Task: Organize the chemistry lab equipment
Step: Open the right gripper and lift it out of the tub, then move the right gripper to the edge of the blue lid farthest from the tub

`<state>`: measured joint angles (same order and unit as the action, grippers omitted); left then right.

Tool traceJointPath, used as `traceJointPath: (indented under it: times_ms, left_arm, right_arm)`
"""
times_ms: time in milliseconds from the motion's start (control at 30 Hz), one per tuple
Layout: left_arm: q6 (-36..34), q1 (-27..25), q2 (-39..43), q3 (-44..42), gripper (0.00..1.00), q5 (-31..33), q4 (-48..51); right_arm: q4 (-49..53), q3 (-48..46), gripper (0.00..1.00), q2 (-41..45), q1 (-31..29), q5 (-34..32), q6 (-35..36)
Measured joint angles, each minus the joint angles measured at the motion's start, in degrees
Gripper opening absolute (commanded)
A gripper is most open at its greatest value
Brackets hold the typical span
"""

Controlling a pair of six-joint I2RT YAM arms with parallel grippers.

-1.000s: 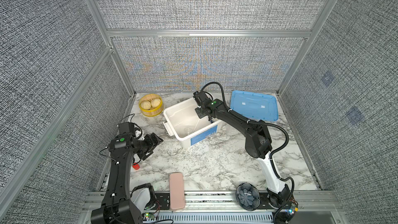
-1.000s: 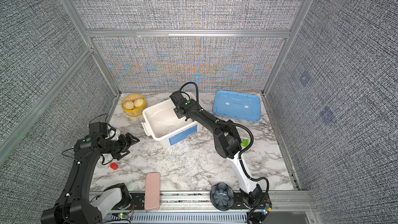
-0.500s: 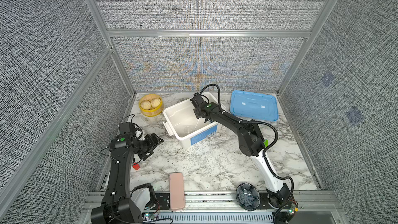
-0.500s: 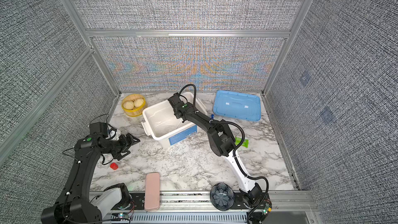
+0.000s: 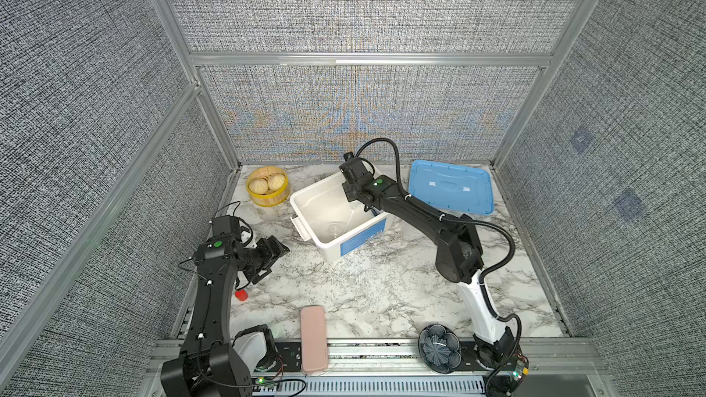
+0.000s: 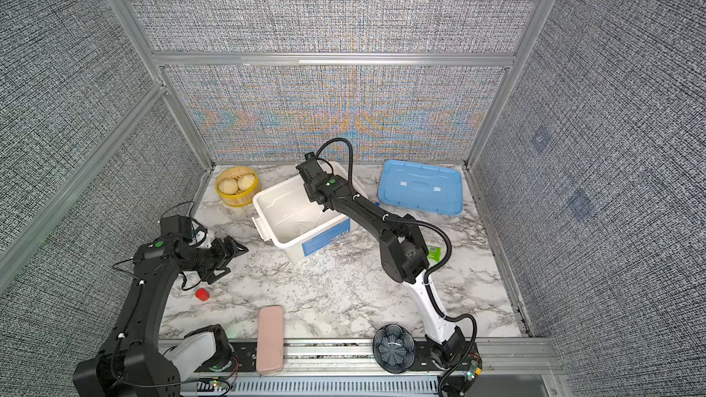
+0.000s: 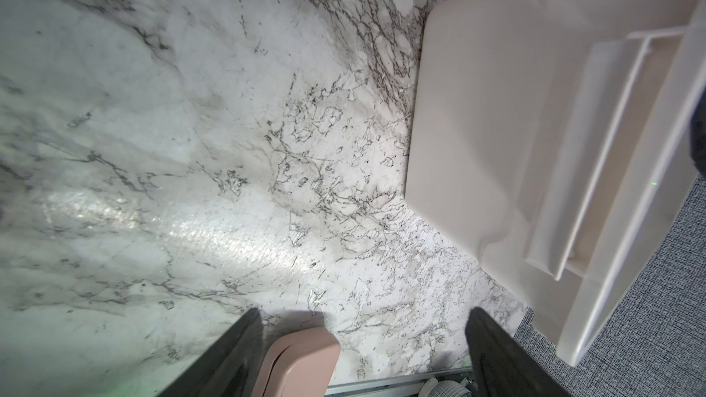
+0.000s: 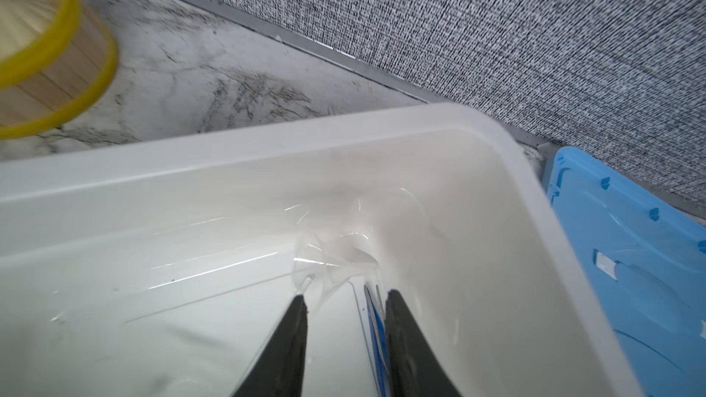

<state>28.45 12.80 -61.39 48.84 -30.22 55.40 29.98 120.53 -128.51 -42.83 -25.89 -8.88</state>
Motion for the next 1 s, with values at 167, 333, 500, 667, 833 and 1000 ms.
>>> traceJointPath:
  times_ms: [167, 333, 500, 667, 833, 1000]
  left_arm:
    - [-0.04, 0.00, -0.37, 0.02, 0.85, 0.09, 0.02]
    - [-0.42, -0.02, 0.28, 0.02, 0.85, -0.31, -0.04]
    - [-0.39, -0.02, 0.37, 0.00, 0.85, -0.83, -0.11]
    - [-0.39, -0.04, 0.44, 0.00, 0.85, -1.11, -0.44]
    - [-0.39, -0.07, 0.44, 0.00, 0.85, -1.22, -0.46]
    - [-0.33, -0.07, 0.33, -0.81, 0.85, -1.27, -1.77]
  right_arm:
    - [-1.11, -5.92, 0.34, 10.93, -0.26, 2.58, 1.92]
    - [-2.40, -13.27, 0.39, 22.32, 1.75, 5.95, 4.96]
    - [-3.04, -20.90, 0.41, 29.88, 9.14, 7.41, 5.88]
    - [-2.67, -26.05, 0.41, 32.76, 17.90, 8.94, 5.70]
    - [-4.94, -33.03, 0.41, 34.25, 29.55, 12.44, 1.18]
    - [-10.49, -41.00, 0.41, 30.49, 41.46, 20.26, -4.55]
